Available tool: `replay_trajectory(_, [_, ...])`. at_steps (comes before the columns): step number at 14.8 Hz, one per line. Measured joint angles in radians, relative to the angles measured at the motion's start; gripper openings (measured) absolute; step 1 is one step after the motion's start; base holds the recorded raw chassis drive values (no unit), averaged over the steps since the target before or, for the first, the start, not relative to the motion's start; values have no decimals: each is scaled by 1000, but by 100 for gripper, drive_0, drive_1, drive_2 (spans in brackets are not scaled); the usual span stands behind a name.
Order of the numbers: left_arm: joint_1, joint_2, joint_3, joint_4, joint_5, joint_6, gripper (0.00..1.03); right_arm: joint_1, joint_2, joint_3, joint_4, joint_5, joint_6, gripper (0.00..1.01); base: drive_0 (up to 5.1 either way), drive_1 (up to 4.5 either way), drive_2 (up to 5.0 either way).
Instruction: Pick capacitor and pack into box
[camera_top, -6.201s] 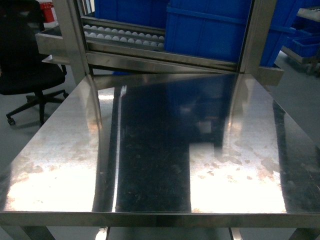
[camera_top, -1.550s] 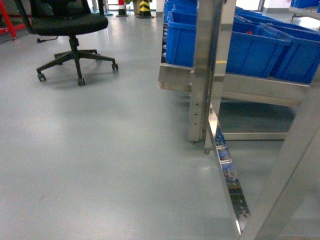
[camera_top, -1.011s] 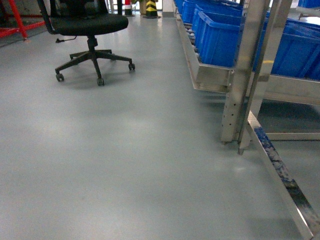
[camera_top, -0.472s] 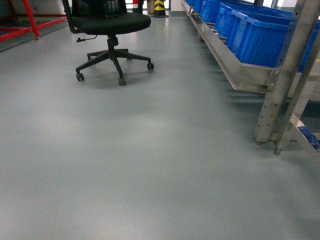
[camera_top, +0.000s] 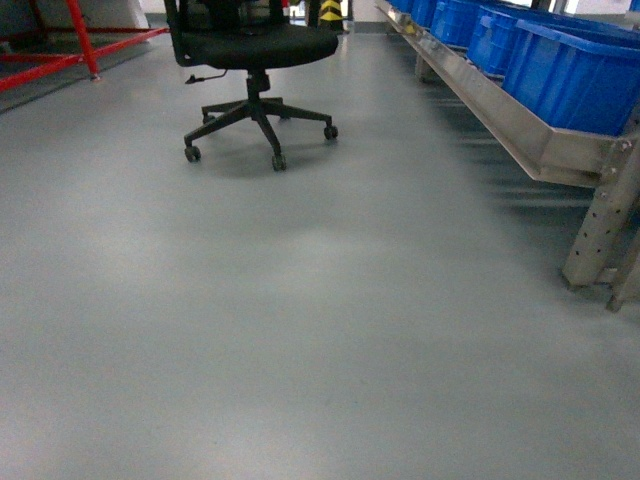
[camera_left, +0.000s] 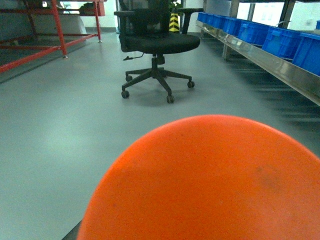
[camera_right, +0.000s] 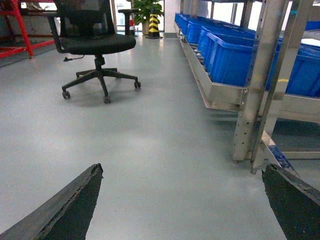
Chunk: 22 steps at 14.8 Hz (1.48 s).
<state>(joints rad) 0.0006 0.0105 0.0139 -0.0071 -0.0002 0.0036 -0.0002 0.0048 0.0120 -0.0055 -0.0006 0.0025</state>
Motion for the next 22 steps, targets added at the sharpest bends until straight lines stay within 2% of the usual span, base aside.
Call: replay_trajectory(22, [0,0,0,1,0,0,43,0,0,0,0,0,0,98,-496,245,245])
